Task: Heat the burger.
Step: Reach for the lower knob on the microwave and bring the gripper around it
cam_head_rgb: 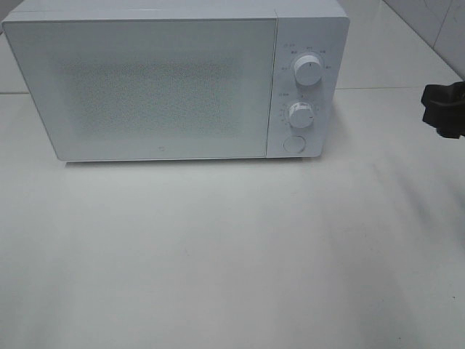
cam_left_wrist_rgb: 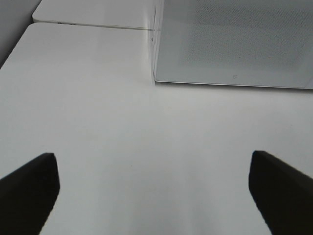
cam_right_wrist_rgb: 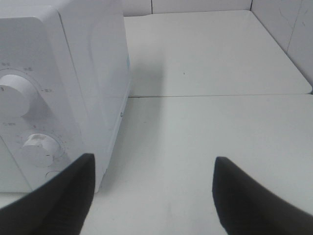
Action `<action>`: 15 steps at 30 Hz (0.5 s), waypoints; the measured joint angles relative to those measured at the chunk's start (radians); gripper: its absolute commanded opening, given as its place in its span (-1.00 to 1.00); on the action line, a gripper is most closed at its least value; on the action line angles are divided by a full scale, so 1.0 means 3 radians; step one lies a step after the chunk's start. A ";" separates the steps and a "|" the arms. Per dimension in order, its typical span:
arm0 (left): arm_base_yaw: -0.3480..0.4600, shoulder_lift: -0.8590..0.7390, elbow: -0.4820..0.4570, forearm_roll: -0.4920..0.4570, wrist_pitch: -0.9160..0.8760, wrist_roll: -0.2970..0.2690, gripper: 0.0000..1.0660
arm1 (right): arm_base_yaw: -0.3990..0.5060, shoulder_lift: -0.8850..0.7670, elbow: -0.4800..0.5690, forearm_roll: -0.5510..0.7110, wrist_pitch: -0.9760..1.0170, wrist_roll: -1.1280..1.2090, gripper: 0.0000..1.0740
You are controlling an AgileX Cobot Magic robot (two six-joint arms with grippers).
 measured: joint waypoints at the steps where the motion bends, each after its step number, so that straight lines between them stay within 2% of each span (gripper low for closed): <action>1: 0.0000 0.0000 0.0000 0.0000 0.0000 0.0000 0.83 | 0.0087 0.0143 0.0077 0.0187 -0.0300 -0.0117 0.24; 2: 0.0000 0.0000 0.0000 0.0000 0.0000 0.0000 0.83 | 0.0087 0.0143 0.0077 0.0187 -0.0300 -0.0117 0.24; 4: 0.0000 0.0000 0.0000 0.0000 0.0000 0.0000 0.83 | 0.0317 0.0373 0.0120 0.0523 -0.0760 -0.0383 0.24; 5: 0.0000 0.0000 0.0000 0.0000 0.0000 0.0000 0.83 | 0.0317 0.0373 0.0120 0.0523 -0.0760 -0.0383 0.24; 7: 0.0000 0.0000 0.0000 0.0000 0.0000 0.0000 0.83 | 0.0590 0.0570 0.0120 0.0877 -0.1060 -0.0670 0.24; 9: 0.0000 0.0000 0.0000 0.0000 0.0000 0.0000 0.83 | 0.0690 0.0647 0.0120 0.0997 -0.1163 -0.0763 0.24; 10: 0.0000 0.0000 0.0000 0.0000 0.0000 0.0000 0.83 | 0.0860 0.0773 0.0117 0.1207 -0.1350 -0.0900 0.24; 13: 0.0000 0.0000 0.0000 0.0000 0.0000 0.0000 0.83 | 0.0950 0.0840 0.0117 0.1320 -0.1427 -0.0943 0.24; 15: 0.0000 0.0000 0.0000 0.0000 0.0000 0.0000 0.83 | 0.1287 0.1047 0.0113 0.1727 -0.1717 -0.1027 0.24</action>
